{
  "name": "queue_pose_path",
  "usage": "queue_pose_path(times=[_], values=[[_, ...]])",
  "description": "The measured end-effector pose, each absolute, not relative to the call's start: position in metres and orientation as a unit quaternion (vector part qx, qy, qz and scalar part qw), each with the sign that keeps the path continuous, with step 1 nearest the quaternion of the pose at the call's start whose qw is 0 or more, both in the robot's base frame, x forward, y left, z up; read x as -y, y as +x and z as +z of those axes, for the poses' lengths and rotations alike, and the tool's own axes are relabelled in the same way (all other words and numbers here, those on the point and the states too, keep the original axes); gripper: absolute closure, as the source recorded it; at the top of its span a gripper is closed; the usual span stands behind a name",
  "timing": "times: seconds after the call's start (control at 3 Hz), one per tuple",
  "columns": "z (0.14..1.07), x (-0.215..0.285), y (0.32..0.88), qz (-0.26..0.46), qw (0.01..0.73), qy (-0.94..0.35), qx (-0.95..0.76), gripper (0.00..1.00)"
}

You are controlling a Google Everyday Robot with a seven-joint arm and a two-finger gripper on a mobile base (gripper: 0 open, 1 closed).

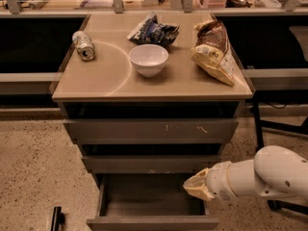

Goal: Close bottom drawer

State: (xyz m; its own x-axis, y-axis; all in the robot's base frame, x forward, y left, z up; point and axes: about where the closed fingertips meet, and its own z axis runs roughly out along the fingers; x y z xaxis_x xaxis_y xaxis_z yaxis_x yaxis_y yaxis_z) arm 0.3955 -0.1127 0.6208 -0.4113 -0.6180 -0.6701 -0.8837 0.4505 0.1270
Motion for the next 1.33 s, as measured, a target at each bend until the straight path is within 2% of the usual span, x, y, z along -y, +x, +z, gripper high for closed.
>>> queue_pose_path(times=[0.33,1.33], values=[[0.605,0.113,0.395,0.243,0.276,-0.464,-0.806,1.0],[0.429,0.148,0.405,0.312,0.292,-0.369,-0.825,1.0]])
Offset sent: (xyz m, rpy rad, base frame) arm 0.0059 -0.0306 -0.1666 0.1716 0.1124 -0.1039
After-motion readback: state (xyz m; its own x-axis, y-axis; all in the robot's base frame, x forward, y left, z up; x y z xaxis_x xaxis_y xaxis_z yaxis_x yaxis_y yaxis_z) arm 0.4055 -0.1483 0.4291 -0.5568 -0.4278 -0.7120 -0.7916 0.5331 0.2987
